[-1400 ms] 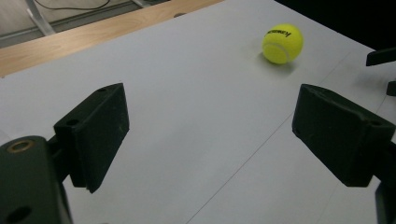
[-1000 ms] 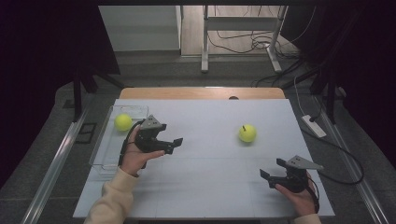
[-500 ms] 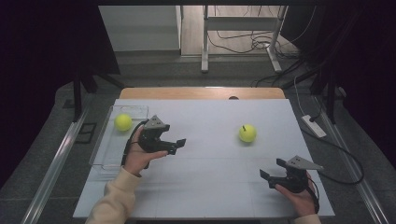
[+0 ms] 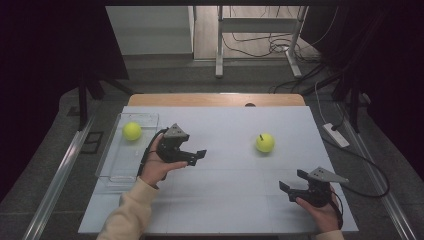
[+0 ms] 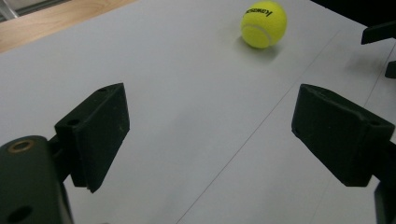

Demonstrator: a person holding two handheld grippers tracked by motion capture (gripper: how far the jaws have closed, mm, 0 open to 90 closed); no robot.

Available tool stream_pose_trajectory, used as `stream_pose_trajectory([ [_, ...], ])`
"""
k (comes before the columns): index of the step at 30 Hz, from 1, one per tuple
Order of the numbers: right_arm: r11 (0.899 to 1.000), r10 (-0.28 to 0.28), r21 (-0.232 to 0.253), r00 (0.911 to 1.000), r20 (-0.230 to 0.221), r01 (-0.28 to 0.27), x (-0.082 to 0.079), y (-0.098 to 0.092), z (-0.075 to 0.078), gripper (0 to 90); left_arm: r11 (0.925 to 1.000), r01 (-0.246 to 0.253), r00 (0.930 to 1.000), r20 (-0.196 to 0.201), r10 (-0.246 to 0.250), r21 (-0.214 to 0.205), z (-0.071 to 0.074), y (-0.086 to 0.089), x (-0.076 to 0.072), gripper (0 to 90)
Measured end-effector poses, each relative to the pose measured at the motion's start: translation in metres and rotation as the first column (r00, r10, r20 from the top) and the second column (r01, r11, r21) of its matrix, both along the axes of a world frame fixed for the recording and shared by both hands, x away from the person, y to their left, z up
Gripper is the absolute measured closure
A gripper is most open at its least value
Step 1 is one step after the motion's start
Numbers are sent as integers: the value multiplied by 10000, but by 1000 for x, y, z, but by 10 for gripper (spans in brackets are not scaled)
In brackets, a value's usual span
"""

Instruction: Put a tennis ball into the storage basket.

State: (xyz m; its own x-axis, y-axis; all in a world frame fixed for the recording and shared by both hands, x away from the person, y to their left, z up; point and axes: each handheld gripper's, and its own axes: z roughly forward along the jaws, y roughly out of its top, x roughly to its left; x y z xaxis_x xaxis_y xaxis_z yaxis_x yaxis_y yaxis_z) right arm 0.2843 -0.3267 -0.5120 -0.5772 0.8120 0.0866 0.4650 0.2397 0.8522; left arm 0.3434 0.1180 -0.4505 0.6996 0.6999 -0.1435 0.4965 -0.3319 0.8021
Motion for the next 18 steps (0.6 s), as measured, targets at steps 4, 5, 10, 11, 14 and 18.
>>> stream_pose_trajectory([
  [4,10000,32,-39,10000,-8,-32,0,1,0,121,9999,101,9999,32,-101,37,1,-7,3,125],
  [5,10000,32,-39,10000,-6,-32,0,1,0,120,9999,113,9999,51,-113,62,2,-8,3,125],
  [10,10000,33,-34,10000,16,-33,-1,0,1,121,9997,201,9998,43,-202,106,2,-15,6,125],
  [11,10000,29,-32,10000,21,-29,-1,0,1,121,9997,210,9998,36,-211,106,2,-16,6,126],
  [14,10000,17,-19,10000,10,-17,-1,0,1,120,9995,297,9996,-9,-296,68,3,-18,8,126],
  [18,10000,51,-21,10000,28,-50,0,1,0,121,9992,399,9992,-57,-399,28,3,-21,11,127],
])
